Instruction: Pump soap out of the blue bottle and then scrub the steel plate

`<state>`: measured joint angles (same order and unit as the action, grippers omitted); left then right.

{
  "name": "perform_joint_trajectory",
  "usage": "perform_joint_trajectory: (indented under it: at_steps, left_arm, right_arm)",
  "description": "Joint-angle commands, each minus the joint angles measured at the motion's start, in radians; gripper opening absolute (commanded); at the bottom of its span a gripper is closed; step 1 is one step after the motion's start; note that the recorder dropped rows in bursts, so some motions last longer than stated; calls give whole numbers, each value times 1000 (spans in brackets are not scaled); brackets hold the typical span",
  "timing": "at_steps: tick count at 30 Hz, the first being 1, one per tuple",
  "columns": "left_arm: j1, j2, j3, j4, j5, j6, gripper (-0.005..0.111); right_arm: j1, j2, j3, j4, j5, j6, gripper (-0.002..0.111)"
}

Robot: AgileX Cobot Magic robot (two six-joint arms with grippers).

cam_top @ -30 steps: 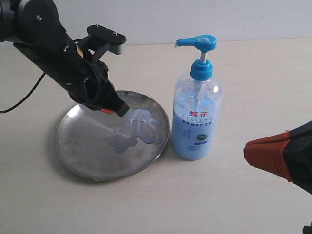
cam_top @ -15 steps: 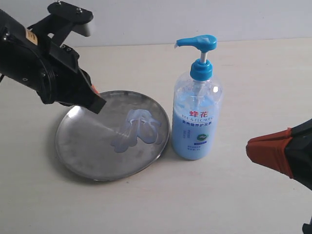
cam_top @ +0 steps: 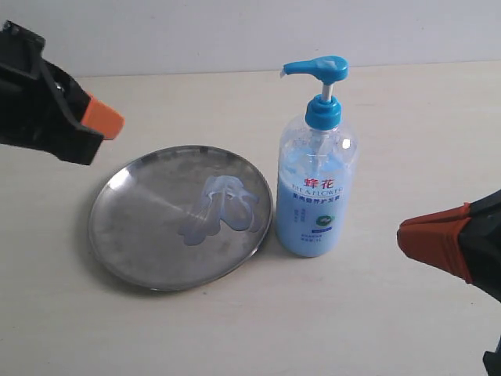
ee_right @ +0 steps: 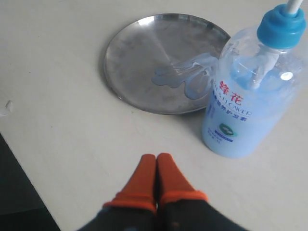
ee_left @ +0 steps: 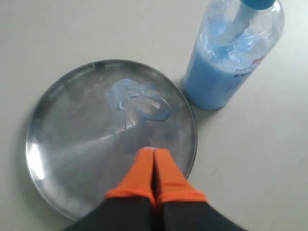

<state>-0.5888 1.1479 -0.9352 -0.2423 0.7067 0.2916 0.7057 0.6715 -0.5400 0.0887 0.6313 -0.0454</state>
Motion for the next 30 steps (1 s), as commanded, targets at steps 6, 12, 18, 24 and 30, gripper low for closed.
perform_joint_trajectory:
  at_steps: [6, 12, 18, 24, 30]
  left_arm:
    - [-1, -224, 50, -8, -27, -8, 0]
    - [-1, -372, 101, -4, -51, -8, 0]
    - [-1, -504, 141, -4, -51, -8, 0]
    - [-1, -618, 183, -7, -49, -8, 0]
    - [-1, -702, 218, -7, -47, -8, 0]
  right_arm:
    - [-2, -61, 4, -44, -28, 36, 0]
    - [-2, -157, 24, -186, -35, 184, 0]
    - [-2, -259, 48, -246, -50, 247, 0]
    - [-2, -313, 64, -304, -59, 302, 0]
    - [-2, -332, 64, -303, -67, 311, 0]
